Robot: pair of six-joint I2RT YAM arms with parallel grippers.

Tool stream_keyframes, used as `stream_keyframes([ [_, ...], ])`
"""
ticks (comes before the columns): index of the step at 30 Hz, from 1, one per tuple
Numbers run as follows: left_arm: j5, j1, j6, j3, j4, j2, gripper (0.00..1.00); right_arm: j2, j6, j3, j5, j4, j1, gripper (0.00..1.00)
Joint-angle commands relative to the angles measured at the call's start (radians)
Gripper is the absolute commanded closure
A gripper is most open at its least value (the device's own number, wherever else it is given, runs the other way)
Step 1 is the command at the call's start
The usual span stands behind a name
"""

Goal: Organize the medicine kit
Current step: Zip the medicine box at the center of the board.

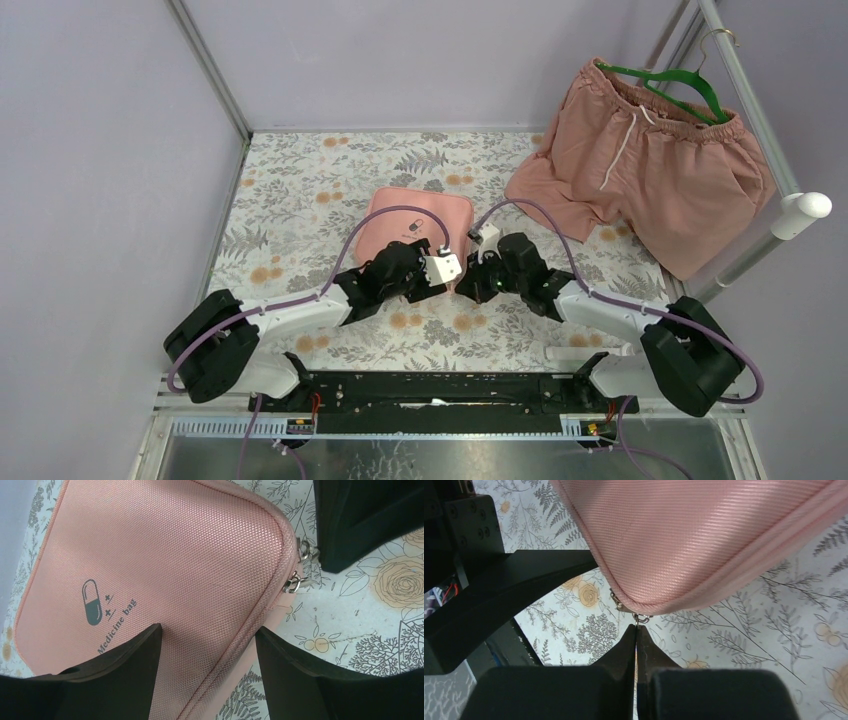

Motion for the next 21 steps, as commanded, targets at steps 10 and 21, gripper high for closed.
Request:
stream_keyframes([
  [10, 0.004, 0.024, -0.055, 0.031, 0.056, 0.03, 0.27, 0.092, 0.17, 0.026, -0.2, 0.181, 0.106, 1.0],
  [21, -0.002, 0.025, -0.07, 0.023, 0.017, -0.06, 0.11, -0.072, 0.154, -0.044, 0.155, 0.063, 0.098, 0.66],
])
